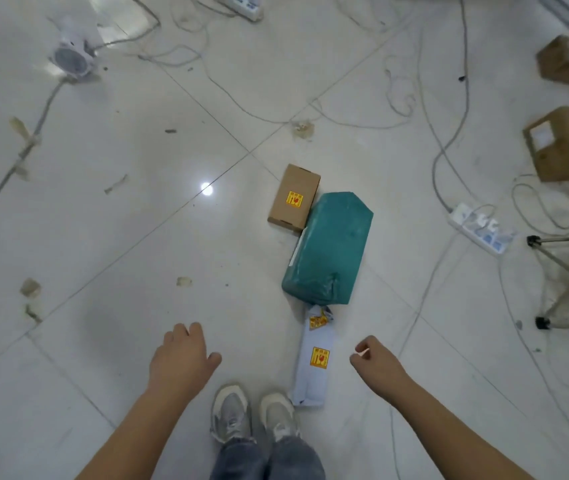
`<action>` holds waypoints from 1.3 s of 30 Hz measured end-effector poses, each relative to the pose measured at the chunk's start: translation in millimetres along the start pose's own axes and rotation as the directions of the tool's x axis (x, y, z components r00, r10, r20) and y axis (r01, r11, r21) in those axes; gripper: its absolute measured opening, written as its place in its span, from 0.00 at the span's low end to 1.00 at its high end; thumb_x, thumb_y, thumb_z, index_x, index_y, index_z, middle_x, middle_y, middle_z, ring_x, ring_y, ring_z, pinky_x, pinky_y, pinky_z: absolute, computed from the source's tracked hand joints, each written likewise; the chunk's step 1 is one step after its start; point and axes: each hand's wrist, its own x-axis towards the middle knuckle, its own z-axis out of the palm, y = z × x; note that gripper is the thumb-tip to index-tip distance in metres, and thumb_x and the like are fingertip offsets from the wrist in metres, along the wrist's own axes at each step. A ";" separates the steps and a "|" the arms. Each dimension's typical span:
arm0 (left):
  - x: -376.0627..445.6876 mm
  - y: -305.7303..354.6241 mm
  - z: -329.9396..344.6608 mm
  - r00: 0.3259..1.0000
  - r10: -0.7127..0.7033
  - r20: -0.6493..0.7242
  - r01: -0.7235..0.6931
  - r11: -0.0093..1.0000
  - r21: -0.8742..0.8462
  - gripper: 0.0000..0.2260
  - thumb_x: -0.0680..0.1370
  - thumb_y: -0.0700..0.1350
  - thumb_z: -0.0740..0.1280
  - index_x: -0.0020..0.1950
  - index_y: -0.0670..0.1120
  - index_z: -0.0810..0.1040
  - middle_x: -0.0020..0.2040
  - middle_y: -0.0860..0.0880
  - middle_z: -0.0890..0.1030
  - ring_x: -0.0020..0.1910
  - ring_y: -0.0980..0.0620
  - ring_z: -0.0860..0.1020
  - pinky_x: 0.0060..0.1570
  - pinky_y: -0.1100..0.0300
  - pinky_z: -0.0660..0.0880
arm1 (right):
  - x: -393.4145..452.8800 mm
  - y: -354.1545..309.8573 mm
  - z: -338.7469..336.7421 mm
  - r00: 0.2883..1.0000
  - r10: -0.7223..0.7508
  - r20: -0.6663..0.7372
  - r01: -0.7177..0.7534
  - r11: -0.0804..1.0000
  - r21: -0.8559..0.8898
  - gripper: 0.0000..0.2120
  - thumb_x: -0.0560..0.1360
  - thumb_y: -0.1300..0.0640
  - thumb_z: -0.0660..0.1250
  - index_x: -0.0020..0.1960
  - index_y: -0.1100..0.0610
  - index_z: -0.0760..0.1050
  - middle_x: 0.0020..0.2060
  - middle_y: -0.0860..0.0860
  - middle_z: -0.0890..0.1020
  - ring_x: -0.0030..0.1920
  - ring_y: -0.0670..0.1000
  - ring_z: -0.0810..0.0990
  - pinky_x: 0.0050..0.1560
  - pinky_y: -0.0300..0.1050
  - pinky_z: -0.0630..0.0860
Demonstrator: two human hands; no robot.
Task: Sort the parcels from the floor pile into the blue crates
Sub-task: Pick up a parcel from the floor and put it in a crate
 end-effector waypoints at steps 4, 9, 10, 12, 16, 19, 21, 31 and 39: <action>31.7 43.5 6.1 0.998 0.039 0.040 -0.034 0.993 -0.109 0.22 0.77 0.55 0.61 0.63 0.42 0.65 0.61 0.43 0.70 0.60 0.44 0.70 0.55 0.53 0.71 | 35.4 -7.5 -2.4 0.998 0.048 -0.031 -0.044 0.993 0.105 0.13 0.76 0.55 0.61 0.58 0.59 0.67 0.35 0.48 0.72 0.33 0.45 0.71 0.32 0.40 0.66; 86.3 106.5 16.3 0.995 0.094 0.043 -0.080 0.963 -0.257 0.28 0.75 0.56 0.64 0.69 0.42 0.62 0.64 0.42 0.69 0.63 0.44 0.69 0.58 0.52 0.69 | 91.6 -7.9 -17.6 0.995 0.092 -0.038 -0.079 0.963 0.258 0.22 0.75 0.53 0.62 0.66 0.60 0.64 0.49 0.54 0.76 0.40 0.48 0.74 0.37 0.41 0.68; 98.7 118.1 19.1 0.994 0.106 0.041 -0.090 0.956 -0.278 0.30 0.75 0.56 0.64 0.71 0.42 0.60 0.65 0.43 0.69 0.64 0.44 0.69 0.58 0.52 0.69 | 105.4 -7.3 -20.5 0.993 0.107 -0.044 -0.090 0.952 0.294 0.24 0.75 0.52 0.63 0.68 0.60 0.63 0.55 0.57 0.75 0.45 0.51 0.75 0.42 0.41 0.69; 124.7 138.9 26.5 0.991 0.129 0.038 -0.110 0.941 -0.320 0.33 0.74 0.57 0.65 0.72 0.43 0.58 0.66 0.42 0.69 0.64 0.44 0.69 0.58 0.53 0.69 | 134.2 -5.6 -24.5 0.990 0.127 -0.057 -0.099 0.930 0.354 0.27 0.75 0.52 0.64 0.70 0.59 0.61 0.64 0.59 0.72 0.57 0.55 0.74 0.48 0.44 0.68; 177.7 172.4 48.7 0.991 0.134 0.028 -0.106 0.877 -0.468 0.36 0.72 0.57 0.69 0.72 0.43 0.58 0.67 0.43 0.67 0.65 0.44 0.70 0.57 0.54 0.69 | 188.9 -0.8 -23.6 0.988 0.144 -0.048 -0.108 0.886 0.450 0.32 0.75 0.53 0.65 0.74 0.58 0.55 0.71 0.58 0.64 0.68 0.57 0.68 0.54 0.46 0.69; 215.6 184.5 68.7 0.995 0.096 0.031 -0.059 0.806 -0.589 0.38 0.71 0.55 0.71 0.74 0.44 0.56 0.70 0.43 0.65 0.67 0.44 0.68 0.60 0.53 0.68 | 223.1 3.7 -17.7 0.989 0.149 -0.022 -0.116 0.849 0.515 0.34 0.76 0.51 0.64 0.75 0.57 0.52 0.72 0.57 0.65 0.66 0.56 0.70 0.57 0.46 0.71; 236.1 187.8 81.1 0.996 0.078 0.049 -0.024 0.732 -0.681 0.36 0.71 0.53 0.72 0.72 0.43 0.59 0.68 0.44 0.68 0.63 0.45 0.71 0.57 0.53 0.70 | 240.2 5.6 -11.6 0.992 0.129 -0.008 -0.103 0.821 0.561 0.33 0.75 0.50 0.66 0.74 0.56 0.54 0.69 0.56 0.69 0.57 0.52 0.72 0.48 0.39 0.73; 213.4 201.7 92.0 0.992 0.129 0.016 -0.020 0.276 -0.961 0.22 0.77 0.44 0.67 0.69 0.50 0.66 0.49 0.62 0.74 0.41 0.71 0.76 0.36 0.76 0.73 | 231.6 -6.5 3.0 0.971 0.226 -0.073 -0.104 0.680 0.726 0.47 0.61 0.45 0.78 0.69 0.60 0.57 0.64 0.55 0.71 0.62 0.56 0.74 0.61 0.56 0.76; 129.9 197.0 26.2 0.983 -0.182 -0.015 -0.011 0.022 -1.000 0.08 0.80 0.52 0.58 0.48 0.58 0.77 0.59 0.51 0.74 0.58 0.53 0.74 0.59 0.52 0.74 | 121.9 -22.6 -0.8 0.970 0.237 -0.052 -0.035 0.349 0.937 0.48 0.51 0.33 0.73 0.63 0.54 0.61 0.57 0.51 0.74 0.57 0.53 0.77 0.61 0.59 0.75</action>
